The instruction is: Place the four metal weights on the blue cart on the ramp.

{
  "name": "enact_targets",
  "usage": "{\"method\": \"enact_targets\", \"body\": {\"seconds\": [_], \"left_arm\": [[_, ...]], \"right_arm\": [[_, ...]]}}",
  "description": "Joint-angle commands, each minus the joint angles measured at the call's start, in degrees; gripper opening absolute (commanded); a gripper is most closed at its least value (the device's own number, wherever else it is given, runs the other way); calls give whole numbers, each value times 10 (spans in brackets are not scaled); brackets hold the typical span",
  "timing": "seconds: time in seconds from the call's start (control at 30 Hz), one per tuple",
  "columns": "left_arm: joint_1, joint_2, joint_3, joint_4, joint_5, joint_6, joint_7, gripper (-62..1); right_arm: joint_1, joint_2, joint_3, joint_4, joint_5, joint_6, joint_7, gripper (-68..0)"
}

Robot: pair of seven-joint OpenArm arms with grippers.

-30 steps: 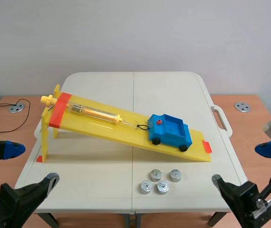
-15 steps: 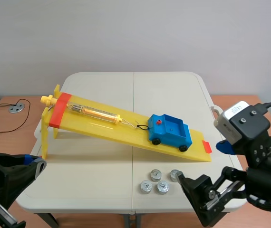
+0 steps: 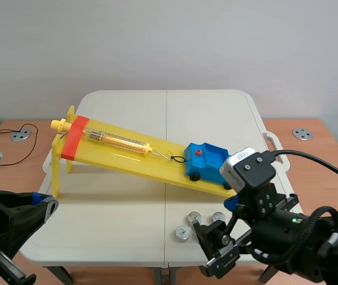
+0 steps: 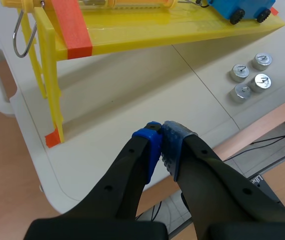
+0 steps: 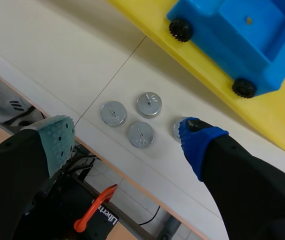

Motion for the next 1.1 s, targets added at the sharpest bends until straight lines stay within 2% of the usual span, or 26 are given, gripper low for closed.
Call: {"method": "enact_targets", "body": {"seconds": [0.0,0.13,0.27,0.33,0.47,0.63,0.87,1.07], "left_arm": [[-5,4,-9,41,-30,-10,-55,-582],[-5,4,-9,41,-30,-10,-55,-582],[-8,4,-9,41,-30,-10,-55,-582],[-10,4,-9,41,-30,-10,-55,-582],[-11,5,-9,41,-30,-10,-55,-582],[-11,4,-9,41,-30,-10,-55,-582],[-11,5,-9,41,-30,-10,-55,-582],[-11,5,-9,41,-30,-10,-55,-582]], "right_arm": [[43,-12,3,18,0,-7,52,-276],[64,-30,-18,-7,-17,-11,56,-283],[80,-45,-37,-28,-44,-13,63,-333],[85,-49,-47,-38,-47,-14,65,-333],[91,-56,-63,-59,-78,-44,73,-333],[108,-57,-85,-86,-103,-46,90,-333],[131,-57,-111,-106,-120,-73,104,-333],[145,-75,-113,-128,-134,-78,108,-344]]}}
